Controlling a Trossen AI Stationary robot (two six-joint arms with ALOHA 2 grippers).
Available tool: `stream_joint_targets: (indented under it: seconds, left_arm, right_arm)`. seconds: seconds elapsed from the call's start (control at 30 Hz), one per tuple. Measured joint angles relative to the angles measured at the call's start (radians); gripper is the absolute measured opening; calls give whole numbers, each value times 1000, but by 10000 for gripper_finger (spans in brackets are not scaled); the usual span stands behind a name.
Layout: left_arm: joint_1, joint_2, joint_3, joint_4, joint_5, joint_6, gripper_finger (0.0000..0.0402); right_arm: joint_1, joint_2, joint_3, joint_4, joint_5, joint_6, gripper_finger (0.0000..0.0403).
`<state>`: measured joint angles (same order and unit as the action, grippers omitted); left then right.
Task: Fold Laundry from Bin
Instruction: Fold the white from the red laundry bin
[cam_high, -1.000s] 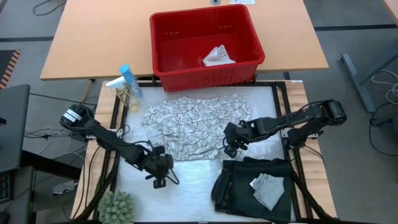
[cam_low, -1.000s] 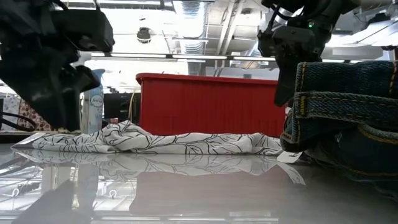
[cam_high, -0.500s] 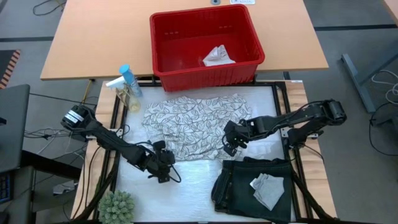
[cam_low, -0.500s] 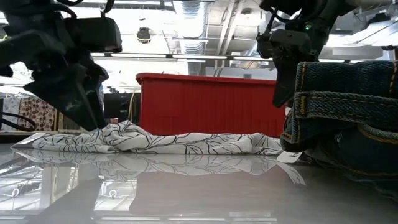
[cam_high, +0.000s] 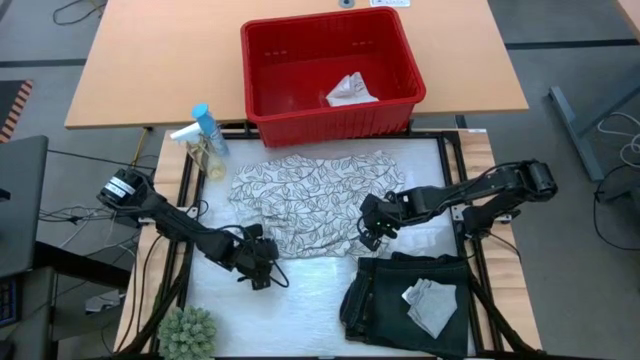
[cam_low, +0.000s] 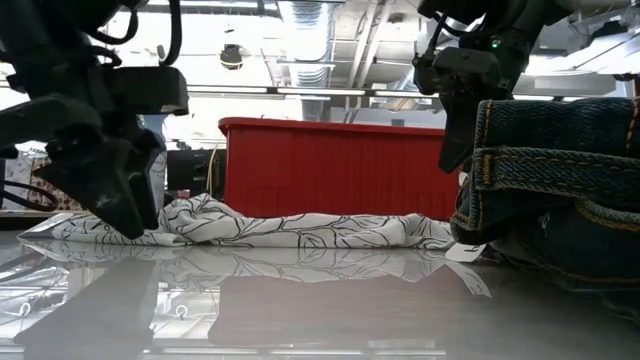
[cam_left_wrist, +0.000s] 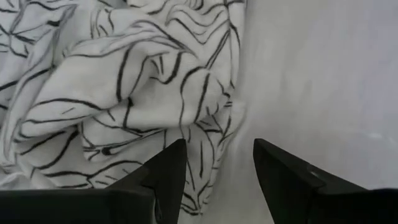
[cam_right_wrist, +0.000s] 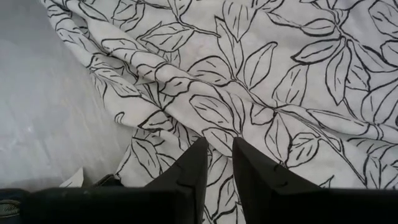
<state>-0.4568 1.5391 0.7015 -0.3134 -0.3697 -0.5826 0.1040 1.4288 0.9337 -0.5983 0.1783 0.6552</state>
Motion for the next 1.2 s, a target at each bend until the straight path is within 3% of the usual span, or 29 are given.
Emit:
stream_joint_targets:
  seconds: [0.2, 0.37, 0.43, 0.5, 0.67, 0.9, 1.07, 1.2]
  left_arm:
    - [24, 0, -38, 33, 14, -8, 157]
    - [51, -1, -47, 49, 52, -12, 73]
    - [60, -1, -47, 49, 49, -24, 28]
    - [69, -1, -47, 47, 48, -57, 10]
    - [78, 0, -47, 41, 43, -99, 2]
    - [78, 0, -48, 41, 43, -127, 1]
    - [73, 0, -48, 35, 39, -161, 0]
    - [71, 0, -48, 36, 31, -164, 0]
  right_arm:
    - [1, 0, 0, 0, -16, 3, 102]
    - [17, 0, 0, 2, -27, -8, 102]
    - [36, 0, 0, 16, -41, -48, 102]
    - [62, 0, 0, 34, -72, -125, 102]
    - [116, 0, -1, 62, -106, -295, 102]
    - [104, 92, -22, 188, -128, -271, 102]
    - [106, 231, 10, 285, -260, -237, 102]
    - [127, 302, 27, 266, -285, -211, 102]
